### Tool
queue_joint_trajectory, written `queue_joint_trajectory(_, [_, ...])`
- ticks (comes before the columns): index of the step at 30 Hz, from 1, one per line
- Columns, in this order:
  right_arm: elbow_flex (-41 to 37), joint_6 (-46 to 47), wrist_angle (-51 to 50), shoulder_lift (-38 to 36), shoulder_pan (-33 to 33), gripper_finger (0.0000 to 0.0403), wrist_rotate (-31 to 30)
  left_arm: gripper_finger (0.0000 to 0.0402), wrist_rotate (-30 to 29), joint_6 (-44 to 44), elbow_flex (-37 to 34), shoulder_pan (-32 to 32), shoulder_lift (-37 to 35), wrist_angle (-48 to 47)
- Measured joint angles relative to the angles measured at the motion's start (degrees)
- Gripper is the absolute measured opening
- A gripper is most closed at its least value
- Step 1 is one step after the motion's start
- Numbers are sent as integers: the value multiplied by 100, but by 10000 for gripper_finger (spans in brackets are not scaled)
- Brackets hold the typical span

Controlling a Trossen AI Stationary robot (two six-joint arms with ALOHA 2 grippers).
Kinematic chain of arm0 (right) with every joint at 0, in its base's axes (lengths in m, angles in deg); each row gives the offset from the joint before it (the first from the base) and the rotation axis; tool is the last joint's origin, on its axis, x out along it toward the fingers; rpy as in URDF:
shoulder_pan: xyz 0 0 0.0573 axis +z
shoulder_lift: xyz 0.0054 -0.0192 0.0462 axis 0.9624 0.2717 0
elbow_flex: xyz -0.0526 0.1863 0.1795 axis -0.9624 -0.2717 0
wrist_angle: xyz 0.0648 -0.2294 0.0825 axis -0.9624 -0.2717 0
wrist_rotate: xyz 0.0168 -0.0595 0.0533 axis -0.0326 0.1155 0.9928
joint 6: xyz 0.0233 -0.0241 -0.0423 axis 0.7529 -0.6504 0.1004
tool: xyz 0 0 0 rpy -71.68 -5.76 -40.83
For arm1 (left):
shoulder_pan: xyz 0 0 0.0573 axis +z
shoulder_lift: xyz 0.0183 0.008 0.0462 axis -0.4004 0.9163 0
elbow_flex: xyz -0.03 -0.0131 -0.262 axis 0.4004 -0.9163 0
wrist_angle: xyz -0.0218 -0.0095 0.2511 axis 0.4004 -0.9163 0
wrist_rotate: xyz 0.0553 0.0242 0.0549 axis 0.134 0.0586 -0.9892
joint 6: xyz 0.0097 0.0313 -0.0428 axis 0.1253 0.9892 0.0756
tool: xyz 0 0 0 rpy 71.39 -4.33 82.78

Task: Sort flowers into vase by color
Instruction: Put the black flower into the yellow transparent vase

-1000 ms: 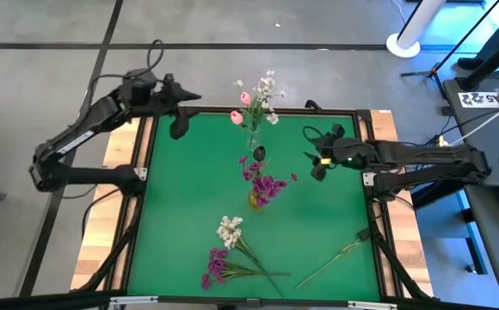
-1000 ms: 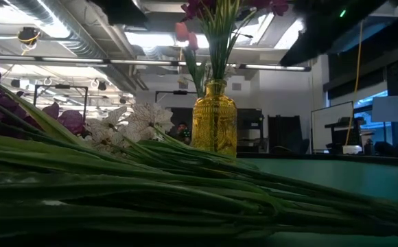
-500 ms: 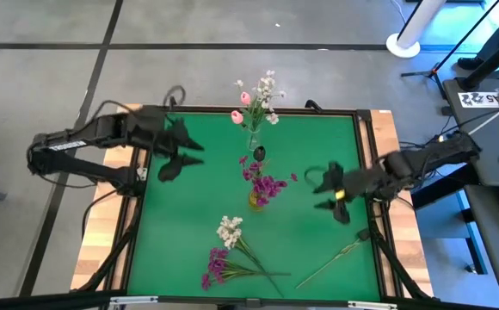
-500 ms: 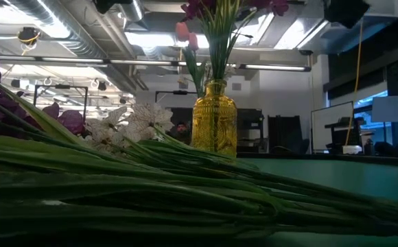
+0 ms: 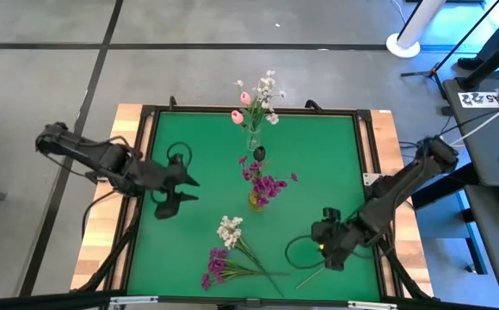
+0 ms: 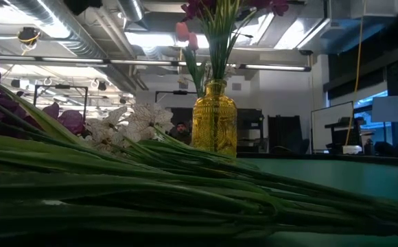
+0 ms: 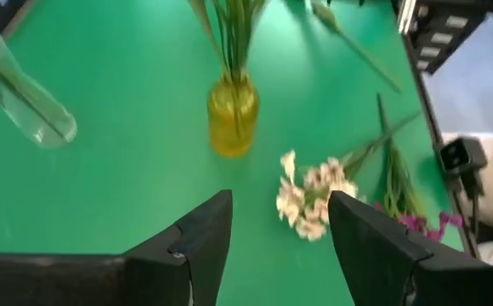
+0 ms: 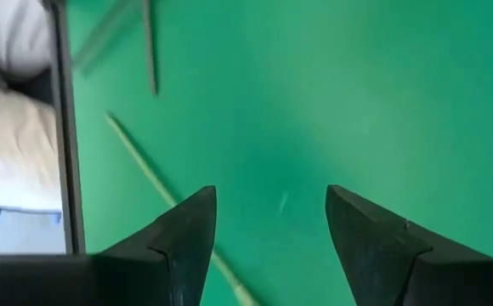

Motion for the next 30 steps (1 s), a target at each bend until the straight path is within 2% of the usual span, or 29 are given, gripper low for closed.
queue_joint_trajectory(3, [0, 397, -12, 295, 81, 221, 450, 191, -195, -350, -339, -298, 1, 61])
queue_joint_trajectory(7, [0, 1013, -57, 580, 100, 221, 1463, 191, -243, -713, -803, -505, 2, 329])
queue_joint_trajectory(10, [0, 1103, -234, 720, 101, 221, 1872, 191, -244, -848, -1090, -620, 2, 611])
queue_joint_trajectory(15, [-2, 585, -746, 891, 100, 221, 1905, 191, -241, -855, -1393, -704, 2, 1030])
queue_joint_trajectory(20, [-125, 27, -733, 1117, 105, 221, 1711, 191, -241, -963, -1415, -730, 2, 1074])
queue_joint_trajectory(30, [-306, -111, -738, 1625, 512, 221, 2231, 191, -288, -968, -1415, -730, 2, 1114])
